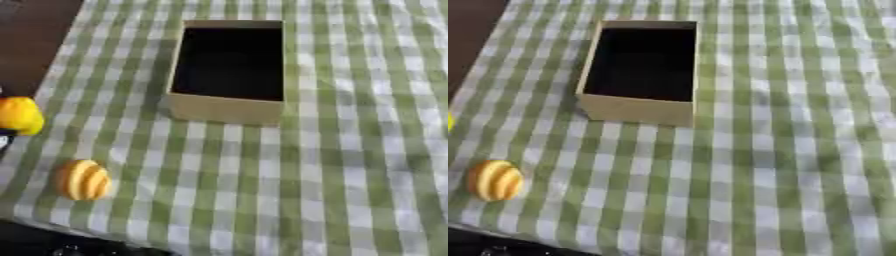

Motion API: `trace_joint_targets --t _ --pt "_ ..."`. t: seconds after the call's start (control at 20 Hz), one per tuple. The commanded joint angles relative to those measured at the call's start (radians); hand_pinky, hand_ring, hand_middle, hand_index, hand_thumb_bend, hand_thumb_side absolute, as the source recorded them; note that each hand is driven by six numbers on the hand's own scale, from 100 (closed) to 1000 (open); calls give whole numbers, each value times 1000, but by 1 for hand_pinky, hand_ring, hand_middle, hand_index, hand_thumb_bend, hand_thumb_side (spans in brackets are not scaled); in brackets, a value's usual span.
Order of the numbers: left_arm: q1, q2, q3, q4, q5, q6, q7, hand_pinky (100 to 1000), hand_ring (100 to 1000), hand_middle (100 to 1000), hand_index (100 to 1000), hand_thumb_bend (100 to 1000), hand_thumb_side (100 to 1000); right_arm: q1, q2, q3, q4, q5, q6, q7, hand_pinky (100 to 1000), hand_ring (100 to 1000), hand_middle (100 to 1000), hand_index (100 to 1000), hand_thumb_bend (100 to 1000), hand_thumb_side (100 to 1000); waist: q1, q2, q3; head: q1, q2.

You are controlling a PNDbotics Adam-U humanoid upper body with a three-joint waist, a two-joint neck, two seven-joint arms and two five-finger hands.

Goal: Pick up objects on the table and place them in the box.

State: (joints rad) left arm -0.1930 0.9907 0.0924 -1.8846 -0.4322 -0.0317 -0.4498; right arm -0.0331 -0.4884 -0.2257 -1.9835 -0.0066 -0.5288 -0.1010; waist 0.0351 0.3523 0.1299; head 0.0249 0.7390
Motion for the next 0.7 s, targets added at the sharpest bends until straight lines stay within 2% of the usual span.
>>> trace_joint_targets --t 0.05,0.15,0.35,0.7 --pt "-73 72 -23 -52 27 -17 3 550 610 556 720 160 100 0 -20 1 -17 -6 1 5 913 829 703 846 100 523 1 -21 -1 6 8" --pt "-138 74 -51 -60 49 -20 0 544 602 552 717 148 100 0 -21 3 -17 -8 2 8 913 829 703 846 100 523 1 -23 -5 9 9" --pt "-331 37 -138 -82 113 -29 -35 542 588 544 713 131 100 0 -24 7 -17 -14 3 13 913 829 703 846 100 523 0 -29 -8 15 10" --pt "-634 -173 -289 -16 189 -14 -123 537 572 535 712 100 113 -6 -28 16 -17 -29 9 28 913 829 703 846 100 523 0 -38 -12 22 16"
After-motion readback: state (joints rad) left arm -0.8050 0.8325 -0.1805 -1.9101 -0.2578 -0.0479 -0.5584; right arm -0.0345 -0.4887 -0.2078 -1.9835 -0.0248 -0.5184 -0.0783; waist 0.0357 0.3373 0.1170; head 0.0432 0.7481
